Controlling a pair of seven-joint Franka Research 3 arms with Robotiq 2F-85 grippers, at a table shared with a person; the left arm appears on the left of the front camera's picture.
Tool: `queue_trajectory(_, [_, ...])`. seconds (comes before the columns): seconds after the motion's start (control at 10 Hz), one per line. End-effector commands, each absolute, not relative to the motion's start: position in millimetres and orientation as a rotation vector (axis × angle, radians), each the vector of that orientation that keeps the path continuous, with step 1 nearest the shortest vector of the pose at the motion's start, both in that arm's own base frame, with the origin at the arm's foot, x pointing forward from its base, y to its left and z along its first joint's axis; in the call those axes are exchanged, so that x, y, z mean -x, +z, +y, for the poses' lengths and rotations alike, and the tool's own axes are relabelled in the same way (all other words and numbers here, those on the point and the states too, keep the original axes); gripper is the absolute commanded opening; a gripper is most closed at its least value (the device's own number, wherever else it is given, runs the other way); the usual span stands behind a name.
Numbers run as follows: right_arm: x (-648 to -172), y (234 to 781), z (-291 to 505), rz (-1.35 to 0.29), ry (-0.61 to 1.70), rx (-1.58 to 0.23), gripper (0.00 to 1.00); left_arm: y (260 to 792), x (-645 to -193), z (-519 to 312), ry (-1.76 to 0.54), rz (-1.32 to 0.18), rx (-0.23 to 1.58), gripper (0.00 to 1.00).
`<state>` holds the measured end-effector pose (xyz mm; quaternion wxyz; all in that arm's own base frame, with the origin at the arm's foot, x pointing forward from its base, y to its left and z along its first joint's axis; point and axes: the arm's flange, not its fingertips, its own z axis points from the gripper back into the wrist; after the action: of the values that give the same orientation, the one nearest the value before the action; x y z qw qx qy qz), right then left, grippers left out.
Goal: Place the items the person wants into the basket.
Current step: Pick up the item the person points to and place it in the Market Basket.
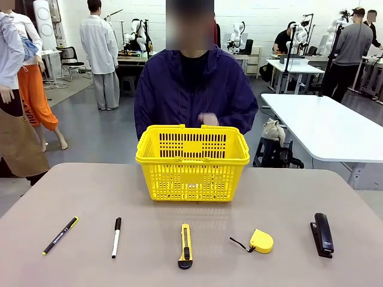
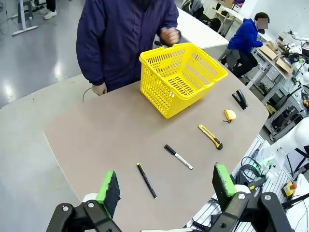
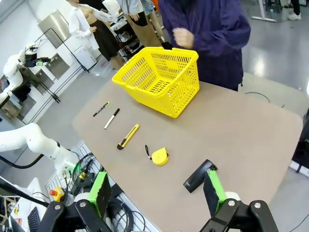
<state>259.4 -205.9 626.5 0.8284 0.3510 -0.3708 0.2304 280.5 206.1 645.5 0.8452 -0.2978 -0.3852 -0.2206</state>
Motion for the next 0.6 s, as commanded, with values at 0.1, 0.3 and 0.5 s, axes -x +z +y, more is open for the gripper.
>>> queue_trajectory(0.1, [-259.7, 625.4, -203.9, -0.808, 0.507, -0.756, 1.00, 645.8, -281.1, 207.9, -0.485, -0.827, 0.633, 1.00])
queue_trajectory(0.3, [-259.7, 625.4, -203.9, -0.808, 0.507, -0.756, 1.00, 645.8, -281.1, 207.9, -0.485, -0.827, 0.633, 1.00])
queue_trajectory(0.5, [-259.7, 625.4, -203.9, -0.808, 0.507, -0.756, 1.00, 645.8, -281.1, 207.9, -0.485, -0.827, 0.633, 1.00])
